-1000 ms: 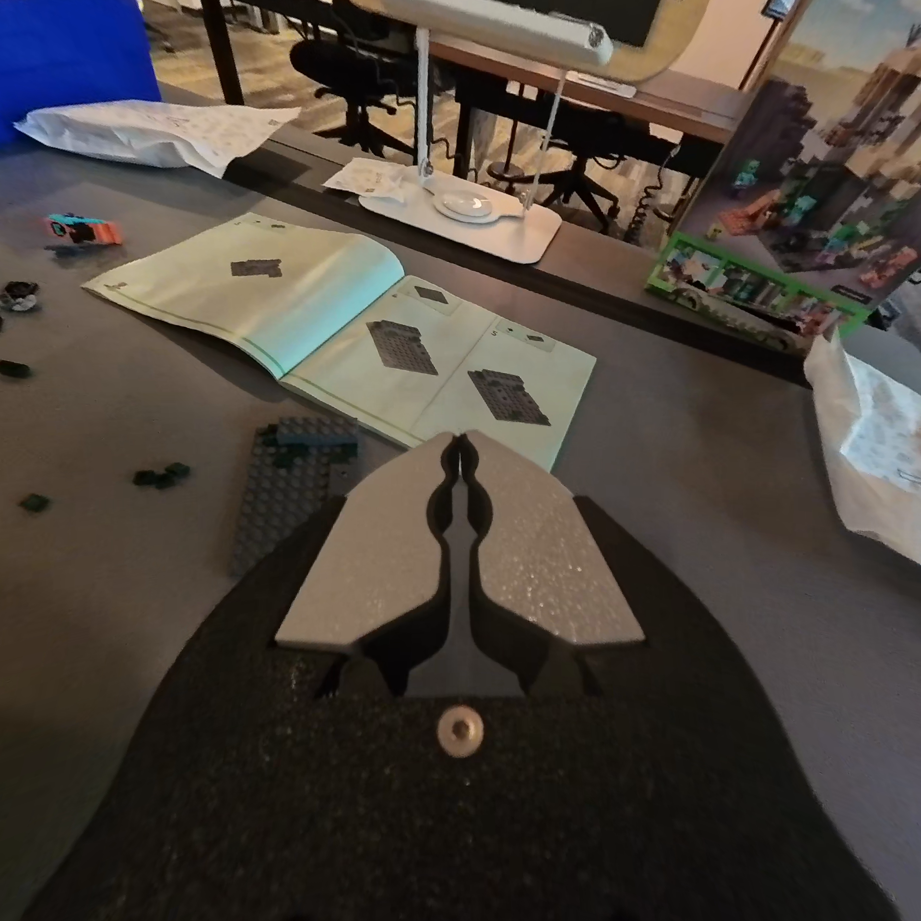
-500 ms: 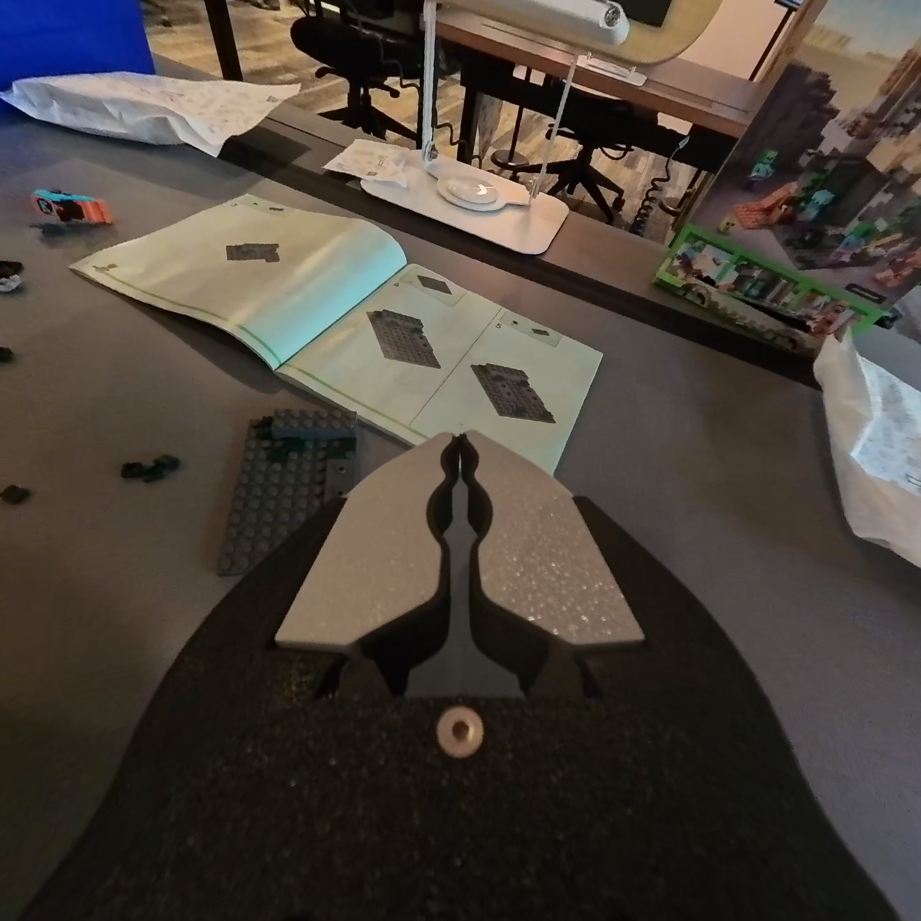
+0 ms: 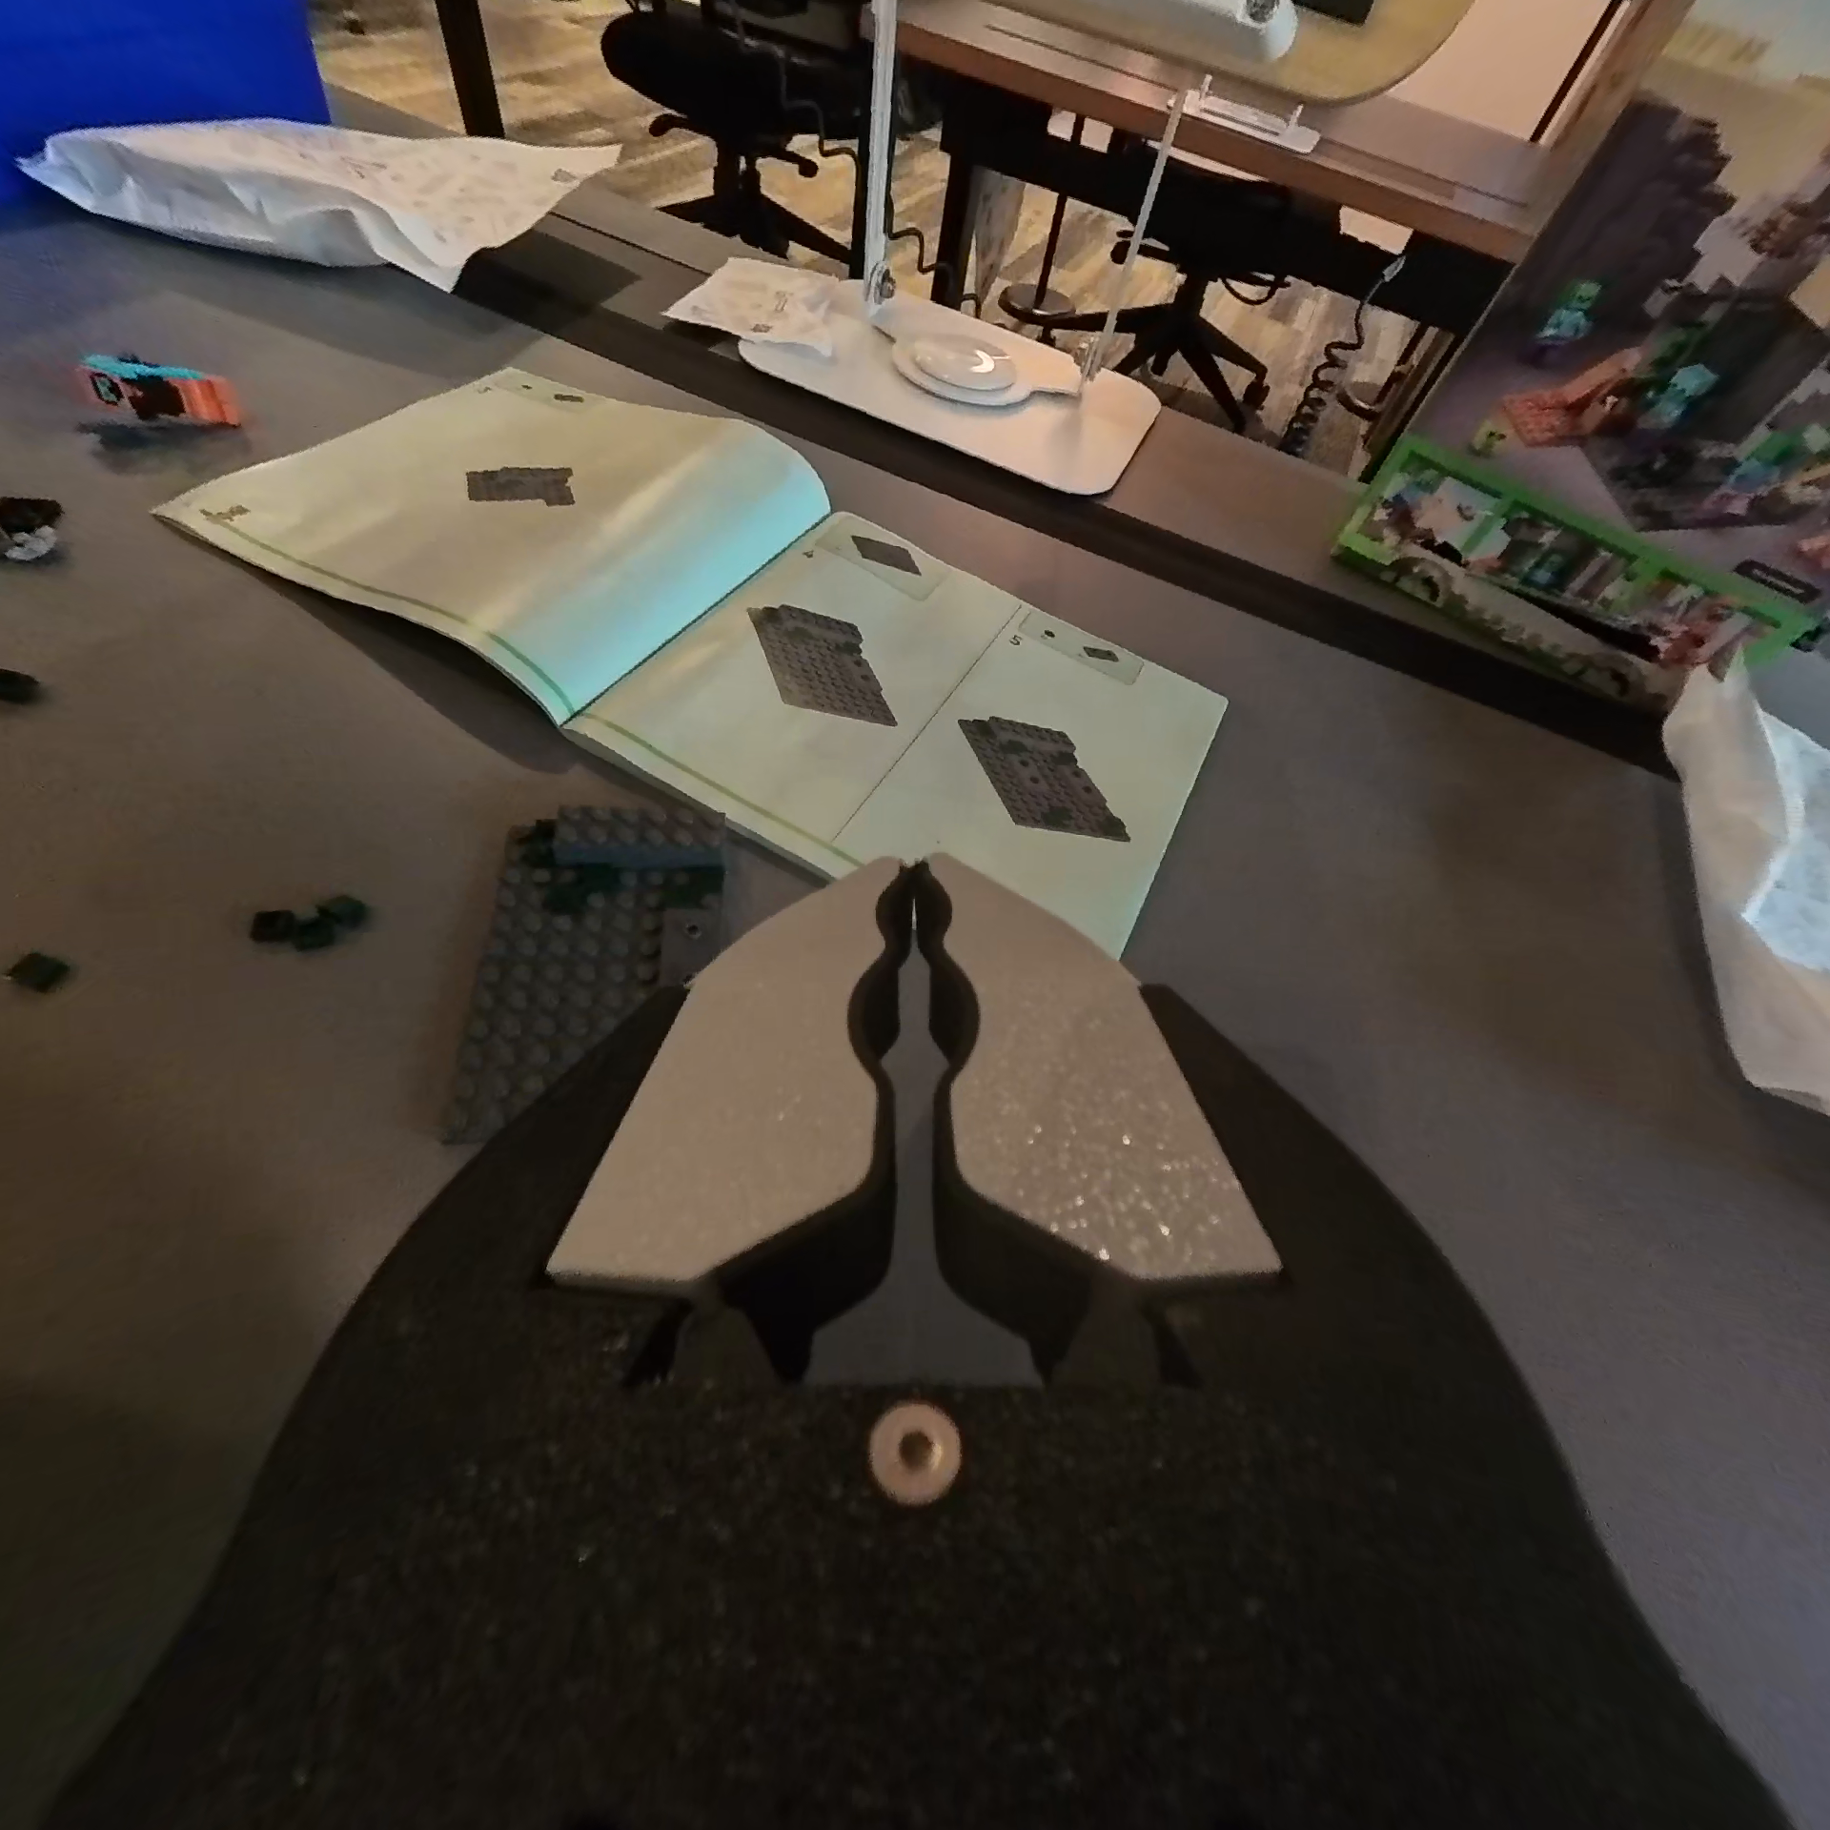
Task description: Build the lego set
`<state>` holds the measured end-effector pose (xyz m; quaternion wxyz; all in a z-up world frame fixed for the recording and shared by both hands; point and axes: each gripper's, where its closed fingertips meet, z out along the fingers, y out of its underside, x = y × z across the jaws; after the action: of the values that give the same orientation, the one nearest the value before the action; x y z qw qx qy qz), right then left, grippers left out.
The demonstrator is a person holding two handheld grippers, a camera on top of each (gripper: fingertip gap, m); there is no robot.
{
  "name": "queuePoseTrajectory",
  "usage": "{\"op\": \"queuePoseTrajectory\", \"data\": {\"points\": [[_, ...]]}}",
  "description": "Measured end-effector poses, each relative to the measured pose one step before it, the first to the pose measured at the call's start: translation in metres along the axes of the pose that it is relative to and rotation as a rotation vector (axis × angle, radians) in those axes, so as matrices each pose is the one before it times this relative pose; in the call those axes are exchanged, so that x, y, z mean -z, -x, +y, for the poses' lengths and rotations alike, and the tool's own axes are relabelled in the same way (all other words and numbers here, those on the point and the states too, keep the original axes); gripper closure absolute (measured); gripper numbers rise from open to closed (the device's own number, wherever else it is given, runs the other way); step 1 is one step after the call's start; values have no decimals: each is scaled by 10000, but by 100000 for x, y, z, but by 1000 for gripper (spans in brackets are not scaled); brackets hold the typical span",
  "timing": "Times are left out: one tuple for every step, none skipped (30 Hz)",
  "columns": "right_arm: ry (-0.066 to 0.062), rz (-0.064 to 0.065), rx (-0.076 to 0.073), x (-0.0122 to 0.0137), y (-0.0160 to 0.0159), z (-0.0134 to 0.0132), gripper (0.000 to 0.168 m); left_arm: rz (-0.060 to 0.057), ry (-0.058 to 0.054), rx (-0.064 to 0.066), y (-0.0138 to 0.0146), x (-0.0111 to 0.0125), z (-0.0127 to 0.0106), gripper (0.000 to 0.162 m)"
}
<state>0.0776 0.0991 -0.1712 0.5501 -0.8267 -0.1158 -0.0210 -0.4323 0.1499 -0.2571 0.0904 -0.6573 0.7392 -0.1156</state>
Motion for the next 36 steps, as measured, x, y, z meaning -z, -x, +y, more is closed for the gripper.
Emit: {"op": "queuePoseTrajectory", "data": {"points": [[19, 6, 1, -31, -35, 66, 168, 47, -45, 103, 55, -22, -38, 139], [16, 3, -5, -24, -25, 66, 168, -6, -16, -4, 45, 3, 21, 140], [11, 4, -7, -23, -36, 51, 168, -83, 35, 5, 131, 26, 80, 140], [4, 4, -8, -15, -35, 36, 168, -255, 104, 80, 416, 91, 201, 141], [-2, -1, -11, -22, -35, 41, 168, -274, 172, 93, 472, 133, 386, 141], [-7, -3, -11, -22, -23, 23, 168, -197, 167, 105, 369, 125, 472, 141], [-9, -3, -8, -15, -25, 23, 168, -277, 150, 134, 502, 127, 497, 141], [-7, 2, -11, -17, -27, 36, 168, -257, 159, 134, 516, 139, 586, 141], [-5, 1, -22, -27, -38, 48, 168, -180, 100, 155, 426, 200, 540, 142], [1, -12, -32, -22, -23, 57, 168, -150, -44, 164, 389, 256, 322, 142], [7, -13, -23, -20, 1, 58, 168, -106, -82, 149, 300, 277, 235, 142], [4, -1, -3, -24, -10, 51, 168, -182, -2, 94, 386, 259, 290, 142], [5, -5, 0, -31, 9, 35, 168, -170, 13, 45, 316, 242, 235, 142], [6, -13, -9, -25, 15, 29, 168, -107, 9, 44, 207, 229, 181, 142], [-2, -11, -9, -18, 22, 12, 168, -99, 0, 53, 175, 240, 105, 142], [-3, -6, -3, -10, 14, 14, 168, -179, 6, 56, 273, 269, 77, 141], [-5, -3, -3, 2, 9, 7, 168, -199, -2, 70, 295, 325, 21, 137], [-5, -5, -11, 0, -1, 20, 168, -166, -69, 147, 240, 391, -117, 133], [0, -4, -21, 14, -13, 33, 168, -83, -173, 190, 93, 426, -294, 131], [-7, 0, -25, 17, -32, 42, 168, -108, -166, 192, 60, 408, -313, 129], [-15, -3, -23, 33, -28, 29, 168, -165, -100, 205, 117, 408, -212, 128], [-8, -5, -21, 15, -27, 39, 168, -146, -119, 288, 80, 406, -202, 127], [-7, -4, -22, 27, -37, 46, 168, 92, -274, 454, -244, 464, -416, 127], [-18, -7, -28, 17, -47, 45, 168, 226, -452, 604, -435, 516, -691, 126], [-21, -17, -38, 25, -35, 46, 168, 148, -423, 626, -393, 544, -712, 129], [-21, -23, -41, 0, -26, 57, 168, 225, -346, 484, -692, 525, -668, 129], [-24, -25, -40, -7, -13, 59, 168, 265, -345, 393, -962, 386, -722, 128], [-28, -34, -44, -20, -5, 83, 168, 302, -224, 454, -1145, 76, -601, 129], [-39, -49, -50, -46, 24, 60, 168, 376, 12, 491, -1297, -285, -264, 126], [-54, -58, -48, -48, 46, 42, 168, 127, 206, 445, -918, -551, 57, 124], [-62, -61, -41, -48, 45, 43, 168, -233, 311, 384, -303, -680, 276, 123], [-68, -60, -35, -25, 42, 25, 168, -312, 396, 318, -92, -798, 435, 121], [-73, -58, -32, 5, 17, 0, 168, -298, 549, 267, -58, -837, 649, 118], [-77, -52, -27, 61, -9, -36, 168, -237, 555, 102, -115, -857, 619, 115], [-90, -41, -22, 126, -61, -88, 168, -101, 428, -15, -336, -829, 424, 113], [-101, -38, -25, 162, -89, -118, 168, -34, 556, -14, -392, -702, 485, 118]]}}
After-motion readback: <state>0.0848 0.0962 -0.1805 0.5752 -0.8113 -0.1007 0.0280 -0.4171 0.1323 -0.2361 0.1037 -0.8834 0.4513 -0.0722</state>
